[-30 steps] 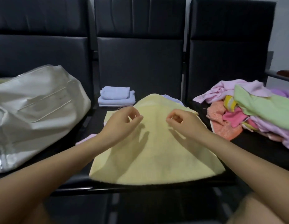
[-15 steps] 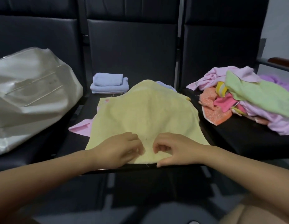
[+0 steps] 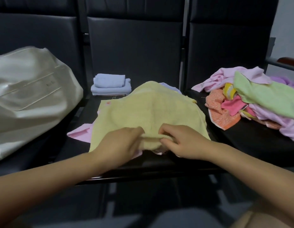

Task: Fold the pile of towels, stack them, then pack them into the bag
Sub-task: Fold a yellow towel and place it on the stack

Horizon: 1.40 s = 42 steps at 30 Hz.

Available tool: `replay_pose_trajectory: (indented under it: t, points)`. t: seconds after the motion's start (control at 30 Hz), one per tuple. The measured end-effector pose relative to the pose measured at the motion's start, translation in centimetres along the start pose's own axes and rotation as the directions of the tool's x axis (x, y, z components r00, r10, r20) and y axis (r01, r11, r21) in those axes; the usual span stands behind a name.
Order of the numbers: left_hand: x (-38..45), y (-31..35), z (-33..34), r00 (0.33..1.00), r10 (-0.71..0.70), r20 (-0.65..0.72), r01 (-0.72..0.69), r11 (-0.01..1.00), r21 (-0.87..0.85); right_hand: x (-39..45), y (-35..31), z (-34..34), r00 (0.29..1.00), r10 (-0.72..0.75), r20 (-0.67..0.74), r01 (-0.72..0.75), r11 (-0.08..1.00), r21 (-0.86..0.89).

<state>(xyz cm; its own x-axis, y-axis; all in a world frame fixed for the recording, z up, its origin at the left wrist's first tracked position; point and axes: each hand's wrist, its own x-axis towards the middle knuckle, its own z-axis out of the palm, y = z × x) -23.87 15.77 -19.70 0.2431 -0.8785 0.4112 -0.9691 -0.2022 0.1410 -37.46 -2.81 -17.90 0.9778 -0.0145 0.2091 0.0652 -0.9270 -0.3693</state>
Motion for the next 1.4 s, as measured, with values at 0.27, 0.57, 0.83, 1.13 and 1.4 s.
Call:
replay_pose_trajectory:
  t: [0.27,0.57,0.83,1.13,1.4]
  points:
    - [3.5,-4.5,-4.1,0.977,-0.059,-0.206,0.088,0.987,0.131,2.5,2.7,-5.5,0.968,0.211,-0.138,-0.208,0.978,0.031]
    - [3.9,-8.5,-4.6,0.942,-0.316,-0.114,0.33,0.934,0.138,1.8,5.7,-7.1,0.69,0.635,-0.348,-0.309,0.693,0.651]
    - [2.3,-4.5,-5.7,0.786,-0.617,-0.042,0.51,0.685,-0.52,-0.7,4.4,-6.3,0.646,0.722,-0.247,-0.428,0.611,0.666]
    - [-1.3,-0.9,-3.5,0.82,-0.444,0.361,0.529,0.83,-0.18,-4.7,4.5,-4.9,0.723,0.674,0.15,-0.689,0.72,0.086]
    - [0.9,-4.8,-8.3,0.878,-0.478,0.02,0.47,0.853,-0.227,-2.4,5.1,-7.5,0.683,0.672,-0.285,-0.462,0.7,0.544]
